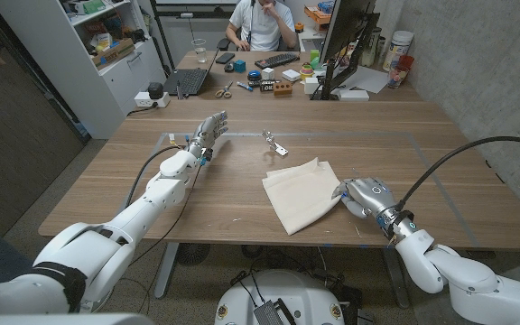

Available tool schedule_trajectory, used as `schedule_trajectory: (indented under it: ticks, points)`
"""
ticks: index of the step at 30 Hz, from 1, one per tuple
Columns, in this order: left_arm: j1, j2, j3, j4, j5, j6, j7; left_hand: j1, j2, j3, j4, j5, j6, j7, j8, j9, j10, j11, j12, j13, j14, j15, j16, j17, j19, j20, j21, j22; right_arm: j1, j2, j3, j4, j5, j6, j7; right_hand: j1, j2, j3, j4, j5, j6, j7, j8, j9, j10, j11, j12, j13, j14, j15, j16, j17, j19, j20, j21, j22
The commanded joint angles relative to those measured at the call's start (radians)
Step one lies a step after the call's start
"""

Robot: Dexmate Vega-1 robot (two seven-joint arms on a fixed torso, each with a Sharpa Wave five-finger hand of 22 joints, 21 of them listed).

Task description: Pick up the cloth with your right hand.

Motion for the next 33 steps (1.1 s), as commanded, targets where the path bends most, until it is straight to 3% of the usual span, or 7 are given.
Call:
schedule_trajectory:
  ticks: [1,4,17,23,33]
  points:
    - [-0.001,-0.003,-0.002,0.013,-0.003,-0.008,-0.006,-0.005,0.002,0.01,-0.001,0.005,0.007,0.001,0.006,0.002,-0.003,0.005,0.007,0.001,-0.003,0.001,0.003,0.002,-0.004,0.009,0.0,0.002,-0.017,-0.026,0.021,-0.055,0.011,-0.039,-0.007,0.012,-0.004,-0.002,-0.003,0.006,0.012,0.007,0.008,-0.001,0.101,-0.031,0.1,0.037,0.016,-0.099,-0.004,0.006,0.0,-0.008,0.012,0.005]
    - [-0.003,-0.004,-0.001,0.016,-0.002,-0.01,-0.009,-0.005,0.002,0.01,-0.001,0.005,0.007,0.001,0.006,0.002,-0.002,0.004,0.008,0.001,-0.003,0.0,0.003,0.002,-0.004,0.009,0.0,0.002,-0.008,-0.029,0.007,-0.072,-0.045,-0.083,0.033,0.013,-0.005,-0.002,-0.004,0.006,0.012,0.007,0.007,-0.002,0.103,-0.029,0.099,0.034,0.02,-0.1,-0.006,0.008,0.0,-0.009,0.015,0.005]
    - [-0.012,-0.011,-0.004,0.037,-0.005,-0.024,-0.018,-0.006,0.002,0.011,-0.002,0.005,0.008,0.001,0.006,0.002,-0.003,0.004,0.008,0.001,-0.003,0.0,0.003,0.002,-0.004,0.009,0.0,0.002,-0.014,-0.072,0.026,-0.142,-0.02,-0.14,0.069,0.017,-0.01,-0.003,-0.003,0.005,0.019,0.008,0.006,-0.006,0.108,-0.032,0.096,0.022,0.035,-0.1,-0.017,0.017,-0.003,-0.012,0.032,0.008]
    - [-0.012,-0.008,-0.004,0.041,-0.004,-0.025,-0.019,-0.007,0.002,0.012,-0.002,0.005,0.008,0.003,0.006,0.002,-0.003,0.005,0.008,0.0,-0.003,0.001,0.003,0.002,-0.004,0.009,0.0,0.002,-0.017,-0.099,0.031,-0.175,-0.018,-0.153,0.05,0.019,-0.013,-0.003,-0.004,0.005,0.022,0.01,0.006,-0.008,0.111,-0.034,0.096,0.019,0.04,-0.1,-0.022,0.021,-0.005,-0.013,0.04,0.008]
    - [-0.01,-0.009,-0.006,0.041,-0.006,-0.029,-0.019,-0.007,0.002,0.013,-0.003,0.005,0.009,0.004,0.006,0.002,-0.002,0.005,0.008,0.0,-0.003,0.004,0.004,0.002,-0.005,-0.013,0.0,0.002,-0.016,-0.163,0.043,-0.247,0.015,-0.19,0.019,0.023,-0.015,-0.003,-0.003,0.005,0.026,0.013,0.005,-0.011,0.113,-0.037,0.095,0.017,0.055,-0.1,-0.027,0.029,-0.003,-0.015,0.055,0.01]
